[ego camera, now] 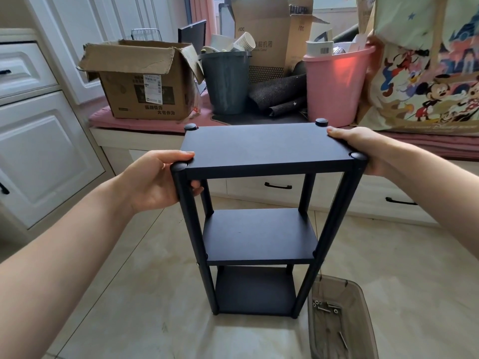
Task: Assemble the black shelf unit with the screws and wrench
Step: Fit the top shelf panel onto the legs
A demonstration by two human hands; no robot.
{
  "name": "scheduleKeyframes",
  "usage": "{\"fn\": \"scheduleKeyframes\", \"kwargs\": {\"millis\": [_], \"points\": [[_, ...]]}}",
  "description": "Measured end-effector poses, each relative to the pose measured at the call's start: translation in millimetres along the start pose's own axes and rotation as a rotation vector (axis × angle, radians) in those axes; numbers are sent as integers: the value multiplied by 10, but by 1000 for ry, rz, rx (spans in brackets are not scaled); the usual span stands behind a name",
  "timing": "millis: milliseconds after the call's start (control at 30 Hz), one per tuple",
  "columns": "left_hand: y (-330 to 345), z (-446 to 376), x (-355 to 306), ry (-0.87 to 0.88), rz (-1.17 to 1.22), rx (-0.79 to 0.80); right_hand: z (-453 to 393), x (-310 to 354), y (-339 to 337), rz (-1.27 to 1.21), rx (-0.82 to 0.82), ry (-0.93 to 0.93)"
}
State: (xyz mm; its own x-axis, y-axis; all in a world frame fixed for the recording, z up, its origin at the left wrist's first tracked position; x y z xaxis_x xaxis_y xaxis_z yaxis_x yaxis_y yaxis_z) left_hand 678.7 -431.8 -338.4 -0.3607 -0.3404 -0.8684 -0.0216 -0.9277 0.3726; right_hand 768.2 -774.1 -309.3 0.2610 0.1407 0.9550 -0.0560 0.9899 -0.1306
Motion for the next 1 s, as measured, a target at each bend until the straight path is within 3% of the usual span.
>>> {"fn": "scheduleKeyframes", "kwargs": {"millis": [267, 567, 700, 1000], "points": [[-21, -111, -90, 18, -76, -92, -49, 30, -32, 58, -25, -36], [-160, -267, 319, -22, -110, -50, -201, -372, -2, 54, -37, -29], [-175, -330, 326, 41, -99, -21, -274, -419, -21, -2, -55, -14], [-113, -346, 350, 172, 32, -135, -244, -432, 11, -26, -54, -2]]}}
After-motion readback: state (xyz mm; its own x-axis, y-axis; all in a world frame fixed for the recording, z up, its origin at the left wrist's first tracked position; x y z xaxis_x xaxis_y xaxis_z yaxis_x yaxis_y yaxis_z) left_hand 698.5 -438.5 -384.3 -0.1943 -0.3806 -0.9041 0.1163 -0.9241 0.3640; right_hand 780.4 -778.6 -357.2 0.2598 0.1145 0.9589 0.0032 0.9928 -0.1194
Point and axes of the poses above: each hand's wrist, its own z-axis away from the middle knuckle, its own y-axis out of the palm, x = y × z, the point moved 9 cm from there along -z, towards the middle knuckle, and after that the axes turned 1 degree about z, right-handed, at the moved point
